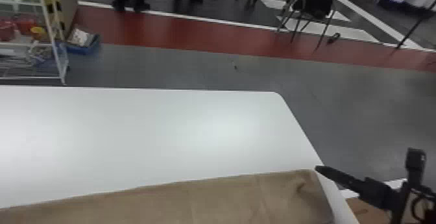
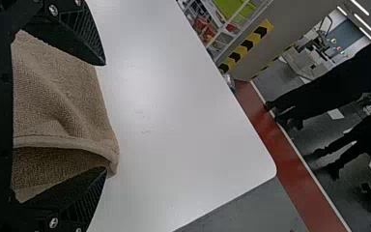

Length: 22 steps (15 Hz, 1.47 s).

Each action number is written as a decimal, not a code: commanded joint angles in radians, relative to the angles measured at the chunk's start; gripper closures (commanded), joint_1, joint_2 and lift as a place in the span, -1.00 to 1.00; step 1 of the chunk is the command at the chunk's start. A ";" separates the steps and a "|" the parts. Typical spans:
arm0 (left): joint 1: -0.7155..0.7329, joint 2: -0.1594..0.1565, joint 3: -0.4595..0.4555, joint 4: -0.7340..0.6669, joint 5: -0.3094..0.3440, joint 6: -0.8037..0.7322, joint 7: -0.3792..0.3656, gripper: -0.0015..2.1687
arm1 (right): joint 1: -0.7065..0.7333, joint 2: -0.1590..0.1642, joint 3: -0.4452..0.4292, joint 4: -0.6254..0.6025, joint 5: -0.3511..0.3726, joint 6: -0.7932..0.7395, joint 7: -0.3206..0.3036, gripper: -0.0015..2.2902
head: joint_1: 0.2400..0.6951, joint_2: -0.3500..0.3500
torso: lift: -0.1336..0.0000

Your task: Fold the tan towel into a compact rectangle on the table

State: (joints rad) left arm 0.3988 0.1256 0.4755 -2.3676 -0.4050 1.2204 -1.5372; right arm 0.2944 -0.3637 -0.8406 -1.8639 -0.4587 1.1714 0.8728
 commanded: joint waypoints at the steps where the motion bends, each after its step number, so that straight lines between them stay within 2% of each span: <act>1: 0.000 0.000 0.000 0.001 0.000 -0.003 0.000 -0.95 | -0.001 0.000 0.002 0.000 0.002 0.000 0.000 -0.90 | 1.00 -0.98 | -0.84; 13: -0.006 0.002 0.002 0.007 0.002 -0.006 0.002 -0.94 | -0.006 0.002 0.012 0.002 0.015 -0.003 0.002 -0.87 | 1.00 -0.96 | -0.84; 18: -0.008 0.002 0.003 0.018 0.000 -0.009 0.005 -0.94 | 0.083 -0.003 -0.043 0.002 0.005 -0.049 0.057 -0.83 | 1.00 -0.97 | -0.84; 22: -0.020 0.002 -0.003 0.028 -0.002 -0.009 0.006 -0.94 | 0.120 -0.003 -0.048 0.035 0.008 -0.117 0.068 -0.69 | 1.00 -1.00 | -0.84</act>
State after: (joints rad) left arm 0.3820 0.1280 0.4752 -2.3421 -0.4061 1.2104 -1.5309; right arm 0.4099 -0.3668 -0.8876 -1.8381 -0.4523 1.0660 0.9390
